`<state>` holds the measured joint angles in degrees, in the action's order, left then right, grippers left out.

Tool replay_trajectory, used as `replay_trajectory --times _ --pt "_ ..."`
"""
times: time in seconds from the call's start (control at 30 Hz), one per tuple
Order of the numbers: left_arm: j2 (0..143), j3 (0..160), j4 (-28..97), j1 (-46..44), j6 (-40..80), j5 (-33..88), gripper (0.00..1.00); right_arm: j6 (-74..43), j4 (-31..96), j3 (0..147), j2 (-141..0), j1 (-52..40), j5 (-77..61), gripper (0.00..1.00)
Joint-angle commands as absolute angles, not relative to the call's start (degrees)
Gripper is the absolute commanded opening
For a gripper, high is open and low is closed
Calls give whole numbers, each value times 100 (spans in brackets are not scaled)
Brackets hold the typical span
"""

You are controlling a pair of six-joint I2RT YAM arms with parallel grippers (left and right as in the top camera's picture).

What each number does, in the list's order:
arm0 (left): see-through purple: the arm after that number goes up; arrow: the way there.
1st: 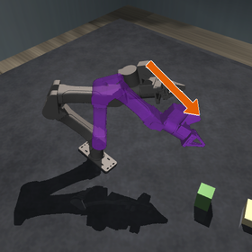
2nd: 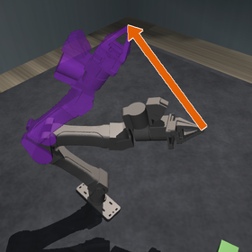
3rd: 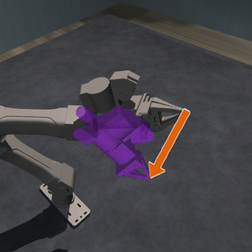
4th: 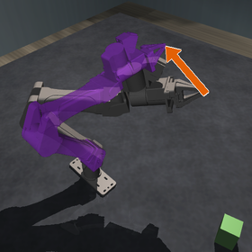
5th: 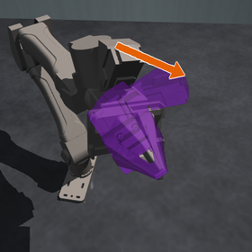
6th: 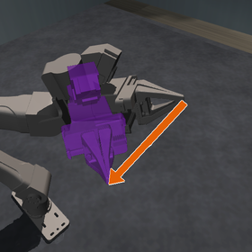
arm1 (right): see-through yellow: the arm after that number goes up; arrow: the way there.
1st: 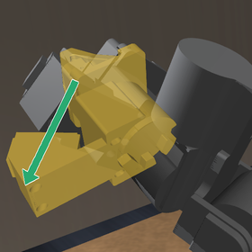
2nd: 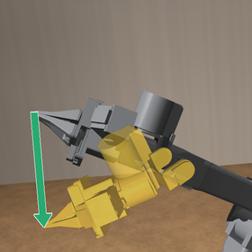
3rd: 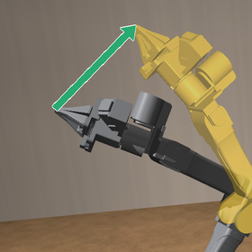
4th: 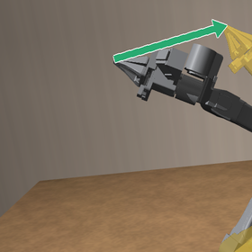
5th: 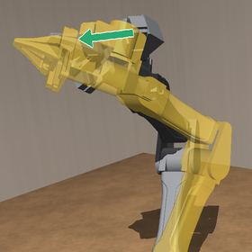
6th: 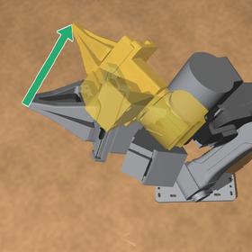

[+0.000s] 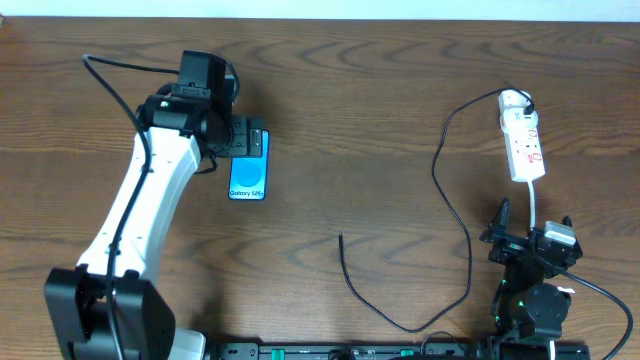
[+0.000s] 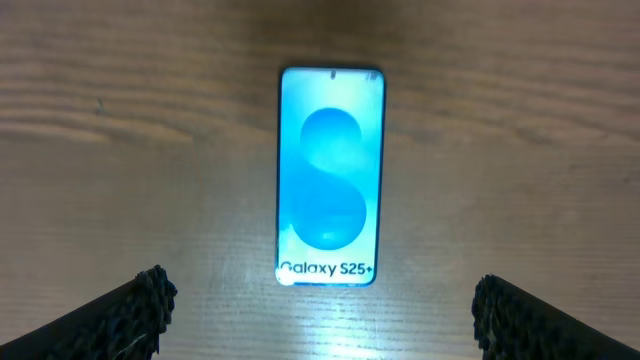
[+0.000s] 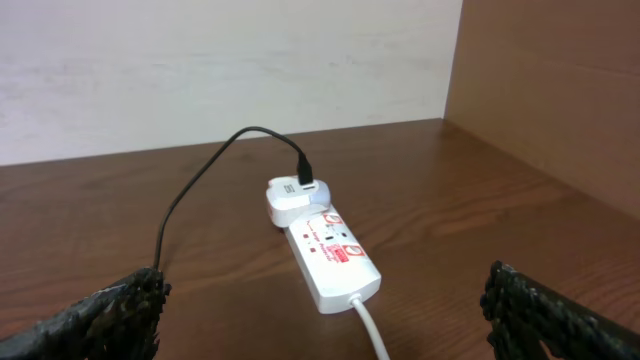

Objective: Plug charger to phone and switch on socket
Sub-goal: 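Move the left gripper forward over the blue phone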

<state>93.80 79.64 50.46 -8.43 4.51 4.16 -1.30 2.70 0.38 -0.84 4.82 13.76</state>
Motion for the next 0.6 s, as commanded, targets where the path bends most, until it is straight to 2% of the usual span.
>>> replay_trajectory --times 0.0,0.57 --pt "9614 8101 5140 -845 526 427 98 -213 287 32 -38 517 1426 99" --pt "9736 8097 5129 -845 523 451 98 -213 287 32 -38 515 1426 99"
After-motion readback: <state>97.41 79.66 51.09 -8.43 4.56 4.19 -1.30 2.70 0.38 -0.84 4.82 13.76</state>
